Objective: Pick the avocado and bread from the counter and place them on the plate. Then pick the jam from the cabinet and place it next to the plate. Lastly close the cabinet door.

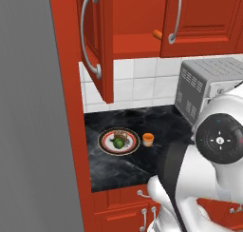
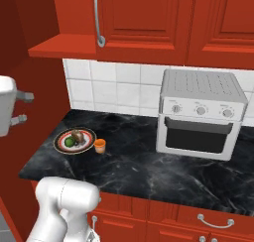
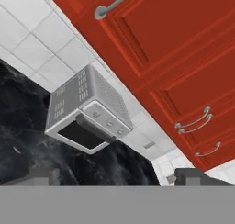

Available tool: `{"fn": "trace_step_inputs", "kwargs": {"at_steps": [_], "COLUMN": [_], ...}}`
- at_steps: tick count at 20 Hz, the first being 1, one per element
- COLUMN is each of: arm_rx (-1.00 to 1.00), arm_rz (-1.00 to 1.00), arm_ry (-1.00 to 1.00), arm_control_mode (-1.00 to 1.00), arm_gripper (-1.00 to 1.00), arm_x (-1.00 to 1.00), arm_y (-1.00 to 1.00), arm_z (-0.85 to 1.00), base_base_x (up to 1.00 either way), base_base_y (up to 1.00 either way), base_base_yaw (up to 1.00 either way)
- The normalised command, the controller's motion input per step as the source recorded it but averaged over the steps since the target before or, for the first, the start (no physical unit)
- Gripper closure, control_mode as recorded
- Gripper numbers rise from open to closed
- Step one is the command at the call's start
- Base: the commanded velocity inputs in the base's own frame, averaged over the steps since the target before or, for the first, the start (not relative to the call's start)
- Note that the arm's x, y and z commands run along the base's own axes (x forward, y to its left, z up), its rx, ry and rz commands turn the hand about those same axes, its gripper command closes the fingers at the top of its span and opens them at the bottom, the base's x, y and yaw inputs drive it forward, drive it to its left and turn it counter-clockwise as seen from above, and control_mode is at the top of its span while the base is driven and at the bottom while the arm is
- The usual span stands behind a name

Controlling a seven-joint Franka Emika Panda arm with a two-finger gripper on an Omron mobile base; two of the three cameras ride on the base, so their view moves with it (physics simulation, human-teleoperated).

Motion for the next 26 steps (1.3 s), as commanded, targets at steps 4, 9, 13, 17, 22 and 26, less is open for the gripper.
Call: {"fn": "trace_step_inputs", "kwargs": {"at_steps": [4, 9, 13, 17, 22, 26], "arm_rx": [-0.22, -0.19, -0.13, -0.10, -0.06, -0.08], "arm_rz": [0.14, 0.15, 0.16, 0.14, 0.11, 0.08], "arm_ry": [0.01, 0.02, 0.01, 0.08, 0.18, 0.19], "arm_control_mode": [-1.00, -1.00, -1.00, -1.00, -1.00, -1.00], "arm_gripper": [-1.00, -1.00, -1.00, -1.00, -1.00, -1.00], "arm_x": [0.00, 0.00, -0.07, 0.00, 0.00, 0.00], "arm_y": [0.45, 0.45, 0.40, 0.42, 0.46, 0.54], "arm_z": [0.00, 0.00, 0.00, 0.00, 0.00, 0.00], "base_base_x": [0.00, 0.00, 0.00, 0.00, 0.00, 0.00], "base_base_y": [0.00, 0.00, 0.00, 0.00, 0.00, 0.00], "base_base_yaw": [0.00, 0.00, 0.00, 0.00, 0.00, 0.00]}}
